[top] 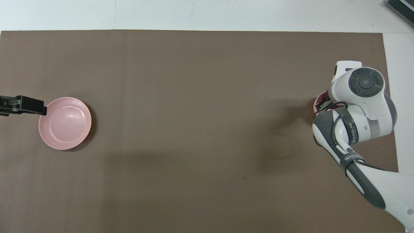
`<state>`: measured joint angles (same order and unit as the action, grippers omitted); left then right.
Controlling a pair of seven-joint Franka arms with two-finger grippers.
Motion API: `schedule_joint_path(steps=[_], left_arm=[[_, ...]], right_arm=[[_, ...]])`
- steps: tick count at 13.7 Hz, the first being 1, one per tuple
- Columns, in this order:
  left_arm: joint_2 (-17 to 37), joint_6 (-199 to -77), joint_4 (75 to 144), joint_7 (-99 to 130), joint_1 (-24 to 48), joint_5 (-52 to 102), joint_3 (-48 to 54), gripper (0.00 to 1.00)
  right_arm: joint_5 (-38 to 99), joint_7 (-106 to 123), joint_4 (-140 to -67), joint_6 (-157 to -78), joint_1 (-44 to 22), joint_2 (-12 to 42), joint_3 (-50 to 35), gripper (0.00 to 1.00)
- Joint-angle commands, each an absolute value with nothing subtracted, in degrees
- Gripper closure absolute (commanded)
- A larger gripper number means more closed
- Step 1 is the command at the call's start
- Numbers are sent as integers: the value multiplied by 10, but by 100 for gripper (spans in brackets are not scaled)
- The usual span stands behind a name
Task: Move apple from plate to bowl
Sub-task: 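Lower the apple into the pink bowl and open the right gripper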
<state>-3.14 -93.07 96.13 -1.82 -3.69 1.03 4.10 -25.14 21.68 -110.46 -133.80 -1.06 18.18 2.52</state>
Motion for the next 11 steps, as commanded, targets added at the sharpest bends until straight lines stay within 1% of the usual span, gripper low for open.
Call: schedule_joint_path(steps=[1, 8, 9, 11], left_arm=[[-28, -891, 947, -12, -21, 11, 33, 0], [-30, -885, 951, -15, -15, 10, 34, 0], [-28, -889, 949, -14, -16, 10, 33, 0], [-27, -889, 949, -15, -25, 10, 33, 0]], right_arm=[[-265, 237, -1132, -1348, 6, 167, 21, 100], [-259, 234, -1139, -1351, 6, 164, 20, 100], [-257, 232, -1141, -1352, 7, 165, 20, 87], [-255, 230, -1143, -1352, 7, 164, 20, 51]])
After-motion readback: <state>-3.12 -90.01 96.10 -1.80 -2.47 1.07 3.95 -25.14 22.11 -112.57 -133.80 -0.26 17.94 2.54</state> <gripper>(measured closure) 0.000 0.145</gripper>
